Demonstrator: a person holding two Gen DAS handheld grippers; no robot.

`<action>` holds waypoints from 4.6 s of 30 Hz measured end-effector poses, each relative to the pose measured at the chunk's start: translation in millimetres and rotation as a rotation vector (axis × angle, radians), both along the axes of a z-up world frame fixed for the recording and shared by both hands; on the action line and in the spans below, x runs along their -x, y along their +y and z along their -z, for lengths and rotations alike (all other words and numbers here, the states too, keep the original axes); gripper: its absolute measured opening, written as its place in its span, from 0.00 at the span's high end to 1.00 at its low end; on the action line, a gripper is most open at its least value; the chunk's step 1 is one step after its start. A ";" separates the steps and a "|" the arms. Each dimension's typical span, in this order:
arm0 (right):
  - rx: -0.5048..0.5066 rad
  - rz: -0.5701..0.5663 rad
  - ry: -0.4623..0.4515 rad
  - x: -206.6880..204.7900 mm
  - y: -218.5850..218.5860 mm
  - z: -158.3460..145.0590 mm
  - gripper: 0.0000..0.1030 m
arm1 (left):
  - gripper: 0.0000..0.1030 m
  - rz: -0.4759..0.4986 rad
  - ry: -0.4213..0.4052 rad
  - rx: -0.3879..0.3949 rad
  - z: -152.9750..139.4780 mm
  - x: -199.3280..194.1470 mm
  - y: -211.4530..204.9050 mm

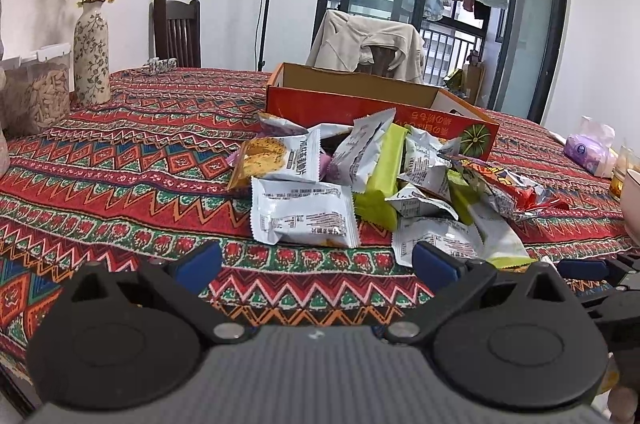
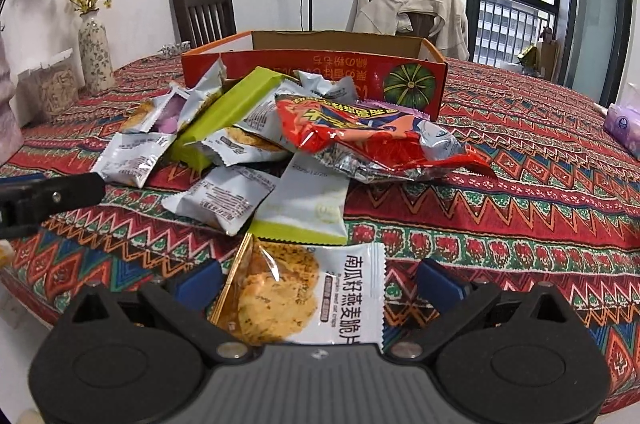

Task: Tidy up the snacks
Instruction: 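Lower the right tool and grasp a white snack packet, then lift the white packet with the right tool while the left tool grasps a white biscuit pack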

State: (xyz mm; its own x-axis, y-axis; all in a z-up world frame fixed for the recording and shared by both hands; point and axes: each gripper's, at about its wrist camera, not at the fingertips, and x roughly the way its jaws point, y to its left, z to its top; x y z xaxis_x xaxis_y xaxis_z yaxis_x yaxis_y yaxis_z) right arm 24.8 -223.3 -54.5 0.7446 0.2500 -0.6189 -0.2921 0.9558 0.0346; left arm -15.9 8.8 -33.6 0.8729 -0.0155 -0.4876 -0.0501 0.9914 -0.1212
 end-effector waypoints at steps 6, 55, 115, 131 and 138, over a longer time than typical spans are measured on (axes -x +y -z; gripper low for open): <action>-0.008 -0.022 -0.023 5.2 -5.2 2.1 0.00 | 0.00 -0.003 0.009 0.007 0.8 -0.5 1.0; -0.197 -0.100 -0.218 22.5 -47.7 -32.7 0.88 | 0.00 -0.069 0.068 -0.052 -4.9 -40.4 -1.4; -0.208 -0.059 -0.289 7.6 -65.4 -48.6 0.87 | 0.35 -0.040 0.037 -0.048 -15.2 -50.0 -7.0; -0.180 -0.041 -0.357 -30.0 -61.1 -71.7 0.87 | 0.35 0.011 -0.090 -0.077 -55.5 -76.1 -19.1; -0.162 -0.042 -0.395 -73.3 -49.9 -90.2 0.87 | 0.35 0.019 -0.134 -0.082 -72.9 -112.2 -24.0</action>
